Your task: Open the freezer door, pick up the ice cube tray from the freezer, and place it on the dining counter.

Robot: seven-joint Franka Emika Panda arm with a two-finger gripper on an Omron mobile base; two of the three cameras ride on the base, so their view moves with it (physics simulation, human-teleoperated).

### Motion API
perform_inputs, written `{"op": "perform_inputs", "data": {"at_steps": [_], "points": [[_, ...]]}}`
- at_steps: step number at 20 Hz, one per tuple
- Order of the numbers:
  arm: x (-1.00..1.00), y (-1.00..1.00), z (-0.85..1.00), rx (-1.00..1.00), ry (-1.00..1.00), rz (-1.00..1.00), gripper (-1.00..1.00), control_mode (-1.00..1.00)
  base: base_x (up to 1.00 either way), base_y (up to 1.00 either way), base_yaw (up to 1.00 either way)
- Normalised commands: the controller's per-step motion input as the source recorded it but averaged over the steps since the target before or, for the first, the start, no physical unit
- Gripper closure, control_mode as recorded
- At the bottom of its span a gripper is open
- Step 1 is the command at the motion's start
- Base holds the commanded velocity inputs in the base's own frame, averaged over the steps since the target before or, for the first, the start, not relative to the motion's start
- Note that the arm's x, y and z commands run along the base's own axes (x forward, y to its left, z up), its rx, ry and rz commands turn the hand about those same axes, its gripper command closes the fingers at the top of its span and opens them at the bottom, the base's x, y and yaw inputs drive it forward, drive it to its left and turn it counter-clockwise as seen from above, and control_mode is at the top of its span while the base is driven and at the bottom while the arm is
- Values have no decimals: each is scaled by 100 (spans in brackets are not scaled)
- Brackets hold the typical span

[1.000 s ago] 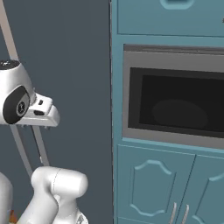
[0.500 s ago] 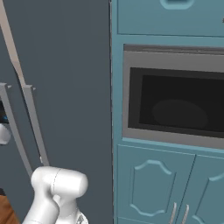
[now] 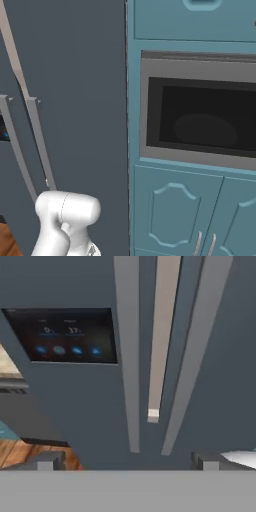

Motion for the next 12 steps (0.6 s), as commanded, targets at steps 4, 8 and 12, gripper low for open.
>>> {"op": "perform_inputs", "data": {"at_steps": [4,8,12], "points": [[4,6,0,10,-32,-6,-100,-100,0,0,0],[14,0,0,10,-24,-6,-100,-100,0,0,0],[0,0,0,4,-25,0,-100,-100,0,0,0]]}}
